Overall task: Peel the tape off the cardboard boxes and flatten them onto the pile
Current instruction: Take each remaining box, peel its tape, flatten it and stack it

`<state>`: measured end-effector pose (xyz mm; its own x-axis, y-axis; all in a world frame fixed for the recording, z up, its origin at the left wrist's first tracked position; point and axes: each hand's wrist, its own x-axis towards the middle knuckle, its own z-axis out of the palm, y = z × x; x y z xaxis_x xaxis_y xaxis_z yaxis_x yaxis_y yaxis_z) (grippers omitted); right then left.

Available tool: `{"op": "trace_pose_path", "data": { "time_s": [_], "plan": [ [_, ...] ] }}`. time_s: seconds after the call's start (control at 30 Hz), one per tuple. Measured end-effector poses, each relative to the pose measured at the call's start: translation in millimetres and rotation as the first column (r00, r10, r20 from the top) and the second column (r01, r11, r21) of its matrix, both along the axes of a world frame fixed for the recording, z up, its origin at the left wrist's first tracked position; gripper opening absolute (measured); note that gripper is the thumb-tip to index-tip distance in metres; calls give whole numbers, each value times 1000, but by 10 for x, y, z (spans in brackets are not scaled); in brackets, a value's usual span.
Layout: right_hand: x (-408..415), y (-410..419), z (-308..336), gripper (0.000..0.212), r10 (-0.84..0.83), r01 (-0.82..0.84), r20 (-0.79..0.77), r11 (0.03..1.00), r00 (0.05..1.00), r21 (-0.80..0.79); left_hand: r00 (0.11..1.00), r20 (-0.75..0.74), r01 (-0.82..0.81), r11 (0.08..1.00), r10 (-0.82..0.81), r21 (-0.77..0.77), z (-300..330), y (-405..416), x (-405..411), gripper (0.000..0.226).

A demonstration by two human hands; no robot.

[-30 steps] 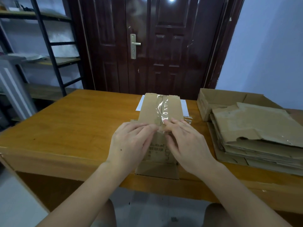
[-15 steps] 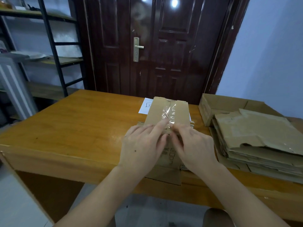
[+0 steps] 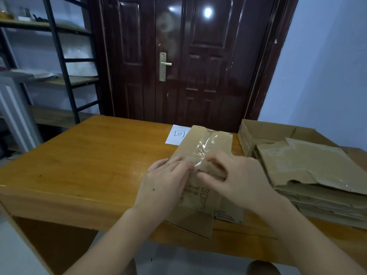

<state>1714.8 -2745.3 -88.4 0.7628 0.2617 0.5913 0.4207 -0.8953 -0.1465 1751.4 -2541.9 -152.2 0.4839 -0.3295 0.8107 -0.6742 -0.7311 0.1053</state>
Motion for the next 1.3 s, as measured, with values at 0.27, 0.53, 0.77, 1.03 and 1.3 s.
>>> {"op": "trace_pose_path", "data": {
  "time_s": [0.27, 0.53, 0.77, 1.03, 1.3],
  "plan": [
    [295, -487, 187, 55, -99, 56, -411, 992, 906, -115, 959, -269, 76, 996, -87, -54, 113, 328, 109, 19],
    [83, -204, 108, 67, -311, 158, -299, 884, 902, -441, 877, -451, -145, 986, 166, 83, 508, 383, -98, 46],
    [-15, 279, 159, 65, -403, 317, -41, 774, 914, -548, 780, -514, -278, 934, 356, 225, 547, 148, -55, 76],
    [-133, 433, 439, 58, -279, 182, -66, 769, 958, -613, 756, -639, -275, 955, 142, -112, 435, 44, 267, 39],
    [785, 81, 515, 30, -85, 58, -221, 991, 972, -124, 729, -676, 29, 992, -104, -122, 487, 226, 687, 34]
  ]
}}
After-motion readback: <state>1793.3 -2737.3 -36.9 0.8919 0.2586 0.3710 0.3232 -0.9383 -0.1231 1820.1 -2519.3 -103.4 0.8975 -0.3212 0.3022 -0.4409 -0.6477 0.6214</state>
